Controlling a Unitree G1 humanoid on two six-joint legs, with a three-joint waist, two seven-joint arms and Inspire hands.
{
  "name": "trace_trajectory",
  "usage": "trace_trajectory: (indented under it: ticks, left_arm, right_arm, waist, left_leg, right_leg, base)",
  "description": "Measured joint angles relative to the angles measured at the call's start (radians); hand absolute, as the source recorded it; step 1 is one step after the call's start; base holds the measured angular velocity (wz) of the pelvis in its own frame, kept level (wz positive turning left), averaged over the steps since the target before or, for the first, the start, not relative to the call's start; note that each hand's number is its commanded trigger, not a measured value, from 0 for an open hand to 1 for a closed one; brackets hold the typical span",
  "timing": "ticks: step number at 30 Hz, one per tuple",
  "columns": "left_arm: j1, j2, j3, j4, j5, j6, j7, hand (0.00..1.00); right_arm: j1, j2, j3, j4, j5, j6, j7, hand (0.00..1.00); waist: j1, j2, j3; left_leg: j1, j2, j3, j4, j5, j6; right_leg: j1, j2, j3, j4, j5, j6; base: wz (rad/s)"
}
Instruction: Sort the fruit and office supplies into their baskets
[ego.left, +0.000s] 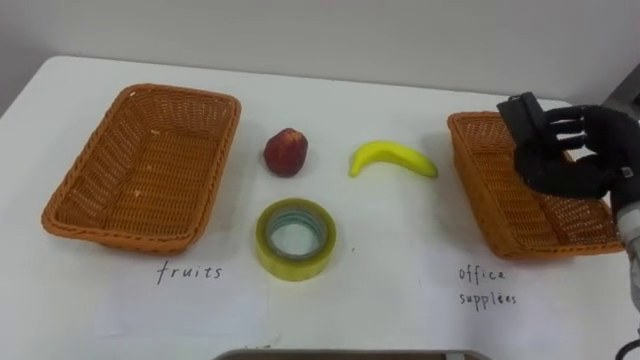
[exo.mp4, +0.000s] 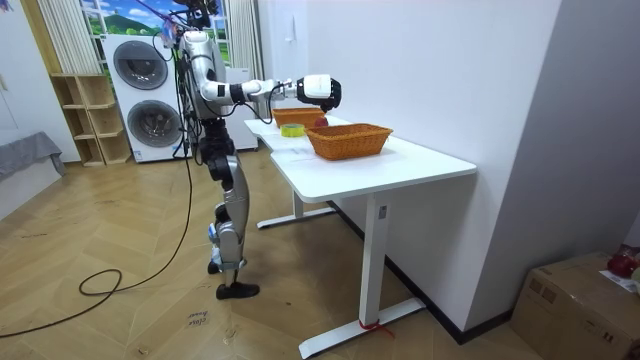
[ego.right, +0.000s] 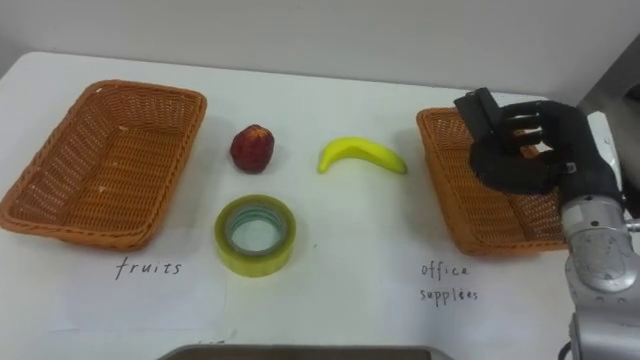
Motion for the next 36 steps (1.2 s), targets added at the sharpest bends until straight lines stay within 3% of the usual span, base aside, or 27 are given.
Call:
trace_trajectory:
  ticks: [8, 28, 36]
  left_arm:
    - [0.003, 0.002, 0.0, -0.023, 0.0, 0.0, -0.002, 0.0]
    - [0.009, 0.021, 0.0, -0.063, 0.0, -0.002, -0.002, 0.0]
    - [0.01, 0.021, 0.002, -0.063, -0.001, -0.002, -0.002, 0.0]
  right_arm:
    - [0.0, -0.007, -0.015, 0.045, -0.002, 0.0, 0.0, 1.0]
    - [0.0, -0.009, -0.015, 0.086, 0.03, 0.0, 0.004, 1.0]
    - [0.0, -0.009, -0.014, 0.11, 0.02, 0.0, 0.049, 1.0]
  waist:
    - [-0.003, -0.02, -0.0008]
    - [-0.009, -0.021, 0.0043]
    - [-0.003, -0.023, 0.0031]
  left_leg:
    - [-0.001, 0.0, 0.0, 0.0, 0.0, 0.0]
    - [0.0, 0.002, 0.003, -0.002, 0.0, 0.0]
    - [0.001, 0.002, 0.014, -0.002, 0.0, 0.0]
  right_leg:
    - [-0.001, 0.0, -0.001, -0.001, 0.0, 0.0]
    - [-0.002, 0.003, 0.003, -0.001, 0.0, 0.0]
    - [-0.007, 0.006, 0.027, 0.0, 0.0, 0.0]
  base:
    - [0.0]
    - [0.0]
    - [-0.04]
